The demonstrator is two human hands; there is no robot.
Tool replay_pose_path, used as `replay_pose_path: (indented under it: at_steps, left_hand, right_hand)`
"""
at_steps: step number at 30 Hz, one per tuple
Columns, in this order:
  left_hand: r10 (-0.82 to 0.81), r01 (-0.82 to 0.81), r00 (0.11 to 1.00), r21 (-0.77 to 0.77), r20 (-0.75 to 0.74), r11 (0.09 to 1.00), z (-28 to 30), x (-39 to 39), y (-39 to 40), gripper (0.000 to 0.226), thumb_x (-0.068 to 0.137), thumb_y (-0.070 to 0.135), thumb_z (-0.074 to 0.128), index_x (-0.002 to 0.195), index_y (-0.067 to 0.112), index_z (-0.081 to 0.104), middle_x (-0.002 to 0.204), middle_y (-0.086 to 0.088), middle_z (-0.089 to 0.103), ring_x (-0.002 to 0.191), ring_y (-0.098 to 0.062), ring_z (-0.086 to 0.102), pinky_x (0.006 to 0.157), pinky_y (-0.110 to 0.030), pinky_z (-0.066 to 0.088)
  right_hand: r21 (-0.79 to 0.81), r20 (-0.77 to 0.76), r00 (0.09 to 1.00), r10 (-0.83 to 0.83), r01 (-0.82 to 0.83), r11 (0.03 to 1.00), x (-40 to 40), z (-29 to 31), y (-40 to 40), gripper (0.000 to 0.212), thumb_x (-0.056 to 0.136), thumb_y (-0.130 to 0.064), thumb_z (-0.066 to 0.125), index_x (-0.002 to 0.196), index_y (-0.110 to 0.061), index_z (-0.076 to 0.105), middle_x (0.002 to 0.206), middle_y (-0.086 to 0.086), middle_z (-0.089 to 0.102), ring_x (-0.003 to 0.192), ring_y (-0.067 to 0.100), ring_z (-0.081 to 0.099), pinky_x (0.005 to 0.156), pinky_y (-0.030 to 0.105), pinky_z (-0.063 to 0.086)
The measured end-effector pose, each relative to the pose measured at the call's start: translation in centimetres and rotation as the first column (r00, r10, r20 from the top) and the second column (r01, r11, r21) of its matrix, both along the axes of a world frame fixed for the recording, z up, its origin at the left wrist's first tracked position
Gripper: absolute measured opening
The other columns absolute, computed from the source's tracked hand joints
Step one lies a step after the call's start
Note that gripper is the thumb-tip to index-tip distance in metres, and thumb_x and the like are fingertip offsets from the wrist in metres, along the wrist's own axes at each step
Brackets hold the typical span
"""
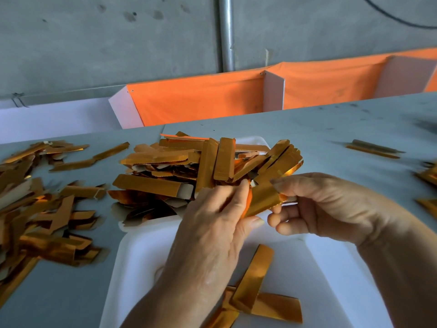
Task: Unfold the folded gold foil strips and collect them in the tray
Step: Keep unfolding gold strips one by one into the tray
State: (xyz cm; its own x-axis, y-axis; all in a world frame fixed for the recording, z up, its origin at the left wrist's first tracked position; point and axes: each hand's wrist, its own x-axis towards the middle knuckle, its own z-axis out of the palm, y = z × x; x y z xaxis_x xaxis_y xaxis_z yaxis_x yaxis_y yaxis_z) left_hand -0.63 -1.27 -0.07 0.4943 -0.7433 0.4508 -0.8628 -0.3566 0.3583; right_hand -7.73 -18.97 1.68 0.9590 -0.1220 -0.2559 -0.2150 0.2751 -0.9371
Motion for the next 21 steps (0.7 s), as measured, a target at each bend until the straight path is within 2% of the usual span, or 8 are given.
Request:
replay_pose_path:
  at_steps: [3, 6, 9, 10, 12, 15, 17, 21]
  left_hand:
    - [0.002, -0.007, 0.997, 0.064, 0.081, 0.998, 0.05, -0.36, -0.37, 0.065, 0.085, 0.045, 0.029, 0.144, 0.019, 0.036, 0.121, 0.0, 0.048, 0.109, -0.017, 0.045, 0.086, -0.027, 0.047]
    - [0.035, -0.038, 0.998, 0.048, 0.055, 0.998, -0.18, -0.09, -0.23, 0.056, 0.086, 0.036, 0.049, 0.14, 0.019, 0.043, 0.121, 0.002, 0.051, 0.111, -0.016, 0.048, 0.085, -0.02, 0.043]
    - [0.101, -0.101, 0.995, -0.014, 0.012, 0.995, -0.3, 0.13, -0.05, 0.053, 0.077, 0.022, 0.071, 0.129, 0.015, 0.058, 0.115, 0.001, 0.062, 0.106, -0.019, 0.057, 0.082, -0.014, 0.038]
    - [0.112, -0.112, 0.994, -0.018, -0.004, 0.994, -0.26, 0.18, -0.07, 0.053, 0.075, 0.019, 0.075, 0.125, 0.014, 0.061, 0.113, 0.0, 0.064, 0.104, -0.02, 0.059, 0.082, -0.016, 0.041]
    - [0.115, -0.116, 0.992, 0.007, 0.048, 0.993, -0.3, 0.11, -0.2, 0.05, 0.069, 0.014, 0.08, 0.117, 0.009, 0.067, 0.106, -0.003, 0.069, 0.096, -0.023, 0.064, 0.081, -0.026, 0.047]
    - [0.128, -0.131, 0.969, 0.002, 0.209, 0.991, -0.58, 0.19, -0.31, 0.045, 0.062, 0.012, 0.083, 0.105, 0.003, 0.072, 0.096, -0.008, 0.073, 0.084, -0.031, 0.067, 0.077, -0.038, 0.052]
    - [0.147, -0.146, 0.962, -0.024, 0.232, 0.989, -0.47, 0.12, -0.22, 0.044, 0.061, 0.012, 0.084, 0.102, 0.003, 0.073, 0.094, -0.009, 0.073, 0.082, -0.032, 0.067, 0.073, -0.04, 0.052]
    - [0.13, -0.112, 0.951, -0.081, 0.279, 0.99, -0.36, -0.02, -0.06, 0.037, 0.062, 0.01, 0.082, 0.097, 0.003, 0.074, 0.088, -0.01, 0.073, 0.077, -0.03, 0.068, 0.069, -0.04, 0.05]
  right_hand:
    - [-0.016, -0.011, 1.0, 0.023, -0.023, 1.0, 0.02, -0.25, -0.11, 0.016, 0.064, -0.02, 0.067, 0.074, -0.01, 0.075, 0.067, 0.009, 0.063, 0.06, 0.019, 0.068, 0.051, 0.024, 0.054]
    - [-0.061, -0.019, 1.0, 0.021, -0.022, 0.998, 0.1, -0.45, -0.1, 0.032, 0.061, -0.02, 0.07, 0.089, -0.006, 0.073, 0.071, 0.01, 0.065, 0.06, 0.017, 0.068, 0.052, 0.023, 0.054]
    - [-0.153, 0.005, 1.0, -0.001, 0.002, 0.988, 0.16, -0.65, -0.05, 0.013, 0.072, -0.017, 0.071, 0.084, -0.014, 0.073, 0.068, 0.002, 0.066, 0.059, 0.011, 0.066, 0.053, 0.02, 0.052]
    - [-0.189, 0.011, 1.0, -0.021, 0.023, 0.982, 0.25, -0.56, 0.04, 0.005, 0.079, -0.013, 0.069, 0.079, -0.016, 0.073, 0.066, 0.0, 0.065, 0.059, 0.009, 0.064, 0.052, 0.018, 0.051]
    - [-0.316, 0.011, 0.998, -0.054, 0.054, 0.947, 0.54, -0.8, 0.09, 0.017, 0.086, -0.01, 0.063, 0.073, -0.018, 0.071, 0.064, -0.003, 0.063, 0.059, 0.007, 0.062, 0.053, 0.017, 0.048]
    - [-0.486, 0.042, 0.993, -0.107, 0.114, 0.867, 0.9, -1.0, 0.33, 0.011, 0.088, -0.007, 0.061, 0.081, -0.008, 0.07, 0.065, -0.001, 0.064, 0.059, 0.005, 0.062, 0.054, 0.016, 0.047]
    - [-0.47, 0.059, 0.992, -0.113, 0.127, 0.874, 0.88, -0.89, 0.53, 0.011, 0.088, -0.005, 0.061, 0.084, -0.007, 0.07, 0.067, 0.001, 0.065, 0.059, 0.005, 0.062, 0.054, 0.015, 0.048]
    - [-0.321, 0.034, 0.992, -0.118, 0.123, 0.939, 0.73, -0.78, 0.85, 0.016, 0.088, -0.005, 0.061, 0.081, -0.014, 0.072, 0.066, 0.0, 0.065, 0.059, 0.005, 0.061, 0.055, 0.015, 0.05]
